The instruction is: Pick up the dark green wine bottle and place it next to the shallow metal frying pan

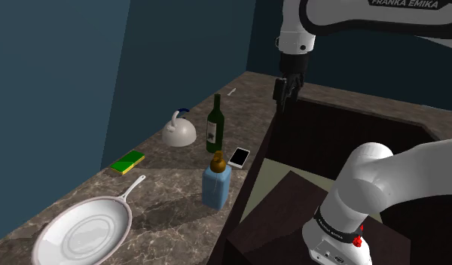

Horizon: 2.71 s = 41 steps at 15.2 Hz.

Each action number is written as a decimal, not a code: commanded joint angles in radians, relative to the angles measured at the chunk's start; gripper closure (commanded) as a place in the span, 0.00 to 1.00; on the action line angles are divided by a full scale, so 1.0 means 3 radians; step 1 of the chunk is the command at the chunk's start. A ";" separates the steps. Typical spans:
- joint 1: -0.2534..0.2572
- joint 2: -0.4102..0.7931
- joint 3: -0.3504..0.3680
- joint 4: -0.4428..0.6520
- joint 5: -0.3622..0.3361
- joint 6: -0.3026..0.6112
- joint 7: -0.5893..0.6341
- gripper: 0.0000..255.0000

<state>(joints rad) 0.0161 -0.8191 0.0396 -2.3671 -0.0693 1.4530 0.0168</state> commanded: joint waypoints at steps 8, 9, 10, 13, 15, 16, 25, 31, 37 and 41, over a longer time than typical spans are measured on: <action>-0.0018 0.0772 -0.0193 0.0269 -0.0081 0.0623 -0.0255 0.00; -0.0018 0.0887 -0.0218 0.0325 -0.0085 0.0699 -0.0291 0.00; -0.0018 0.1004 -0.0242 0.0386 -0.0086 0.0772 -0.0328 0.00; -0.0015 0.1359 -0.0309 0.0594 -0.0078 0.0967 -0.0441 0.00; -0.0013 0.1599 -0.0348 0.0754 -0.0061 0.1078 -0.0519 0.00; -0.0012 0.1719 -0.0367 0.0841 -0.0049 0.1128 -0.0558 0.00; -0.0030 0.2830 -0.0476 0.1826 0.0137 0.1381 -0.0924 0.00; -0.0067 0.3362 -0.0483 0.2374 0.0249 0.1414 -0.1078 0.00; -0.0070 0.3413 -0.0482 0.2148 0.0255 0.1692 -0.1082 0.00; -0.0070 0.3413 -0.0482 0.2148 0.0255 0.1692 -0.1082 0.00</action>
<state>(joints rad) -0.0048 0.2049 -0.1051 -1.7221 0.0071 1.9597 -0.3078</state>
